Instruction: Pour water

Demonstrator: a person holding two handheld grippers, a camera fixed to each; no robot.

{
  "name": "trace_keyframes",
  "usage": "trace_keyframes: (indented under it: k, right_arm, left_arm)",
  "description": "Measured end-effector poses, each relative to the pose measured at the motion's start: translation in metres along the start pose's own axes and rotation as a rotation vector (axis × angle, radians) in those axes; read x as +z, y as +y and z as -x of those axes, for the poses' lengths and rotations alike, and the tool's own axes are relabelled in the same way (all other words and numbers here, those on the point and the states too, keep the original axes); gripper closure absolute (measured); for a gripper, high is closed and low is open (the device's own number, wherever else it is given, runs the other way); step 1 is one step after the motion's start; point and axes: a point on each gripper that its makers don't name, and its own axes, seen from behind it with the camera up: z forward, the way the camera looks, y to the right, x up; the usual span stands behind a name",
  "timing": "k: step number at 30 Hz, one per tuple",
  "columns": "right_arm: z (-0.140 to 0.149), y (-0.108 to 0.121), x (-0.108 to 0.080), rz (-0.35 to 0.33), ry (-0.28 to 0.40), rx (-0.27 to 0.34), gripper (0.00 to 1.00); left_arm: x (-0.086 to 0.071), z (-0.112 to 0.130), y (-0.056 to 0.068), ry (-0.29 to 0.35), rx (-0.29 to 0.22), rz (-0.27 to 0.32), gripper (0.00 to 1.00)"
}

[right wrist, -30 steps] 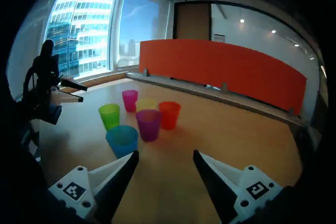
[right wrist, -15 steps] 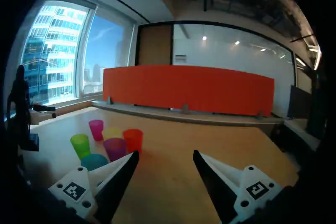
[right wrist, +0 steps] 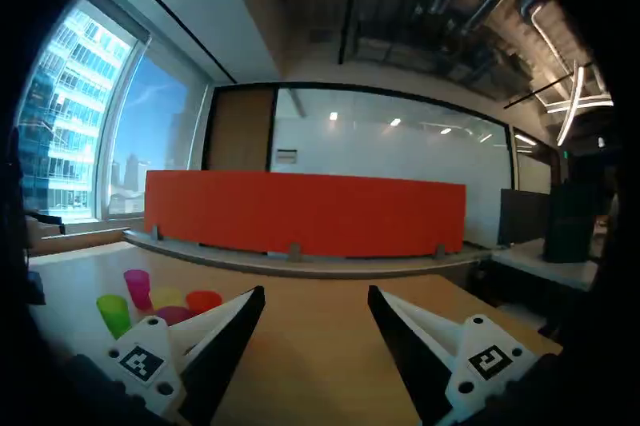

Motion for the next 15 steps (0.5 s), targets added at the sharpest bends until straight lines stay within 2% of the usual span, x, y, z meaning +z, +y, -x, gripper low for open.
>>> trace_keyframes:
  k: [8,15]
  right_arm:
    - [-0.005,0.005,0.003,0.025,0.025,0.047,0.00]
    - [-0.008,0.004,0.004,0.027,0.025,0.062,0.00]
  left_arm:
    - [0.002,-0.010,-0.007,0.041,0.014,-0.053,0.01]
    - [0.003,-0.008,-0.023,0.064,0.044,-0.131,0.01]
